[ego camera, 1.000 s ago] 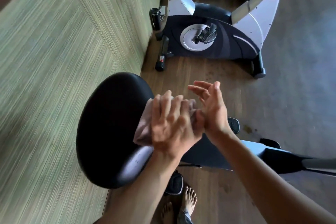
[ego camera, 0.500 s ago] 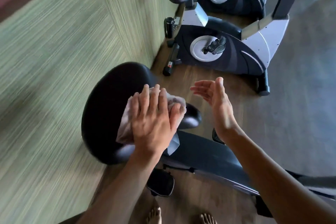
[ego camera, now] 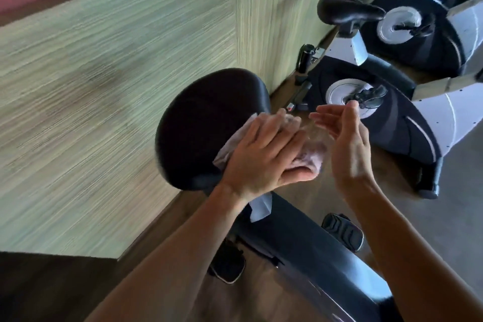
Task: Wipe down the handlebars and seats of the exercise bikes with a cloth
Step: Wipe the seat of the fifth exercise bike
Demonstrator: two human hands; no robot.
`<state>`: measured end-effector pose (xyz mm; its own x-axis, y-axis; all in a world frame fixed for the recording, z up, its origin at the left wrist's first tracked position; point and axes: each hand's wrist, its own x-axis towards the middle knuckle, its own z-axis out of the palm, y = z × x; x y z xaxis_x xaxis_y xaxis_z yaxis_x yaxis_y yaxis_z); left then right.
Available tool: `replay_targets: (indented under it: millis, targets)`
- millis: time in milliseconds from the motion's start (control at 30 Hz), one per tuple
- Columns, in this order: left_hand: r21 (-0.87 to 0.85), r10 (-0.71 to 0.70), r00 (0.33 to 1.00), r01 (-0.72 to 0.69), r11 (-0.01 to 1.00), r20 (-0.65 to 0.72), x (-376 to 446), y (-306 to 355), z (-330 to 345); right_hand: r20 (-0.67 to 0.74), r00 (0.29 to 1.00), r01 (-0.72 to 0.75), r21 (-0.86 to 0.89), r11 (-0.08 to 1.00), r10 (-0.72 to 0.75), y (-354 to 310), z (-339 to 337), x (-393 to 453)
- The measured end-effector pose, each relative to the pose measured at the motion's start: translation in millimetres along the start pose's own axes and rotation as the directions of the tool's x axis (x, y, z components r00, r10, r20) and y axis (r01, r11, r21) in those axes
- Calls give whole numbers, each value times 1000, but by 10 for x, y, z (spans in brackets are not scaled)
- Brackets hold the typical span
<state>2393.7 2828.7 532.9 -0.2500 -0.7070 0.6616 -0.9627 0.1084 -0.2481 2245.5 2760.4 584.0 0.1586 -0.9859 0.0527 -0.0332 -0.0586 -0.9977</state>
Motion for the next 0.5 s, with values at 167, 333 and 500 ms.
replay_targets:
  millis: [167,333,500]
  targets:
    - [334,-64,992,25,942,108,-571,-372,-275,124,992,43,-73,996,-33,78,191,5]
    - [361,-275,961,258,896,-5,-771,-390,-400,225,974,11,-124,992,17,132,229,-168]
    - [259,-453,887,459,850,-87,-247,36,-129,221,973,-34,-136,990,64,115,157,-189]
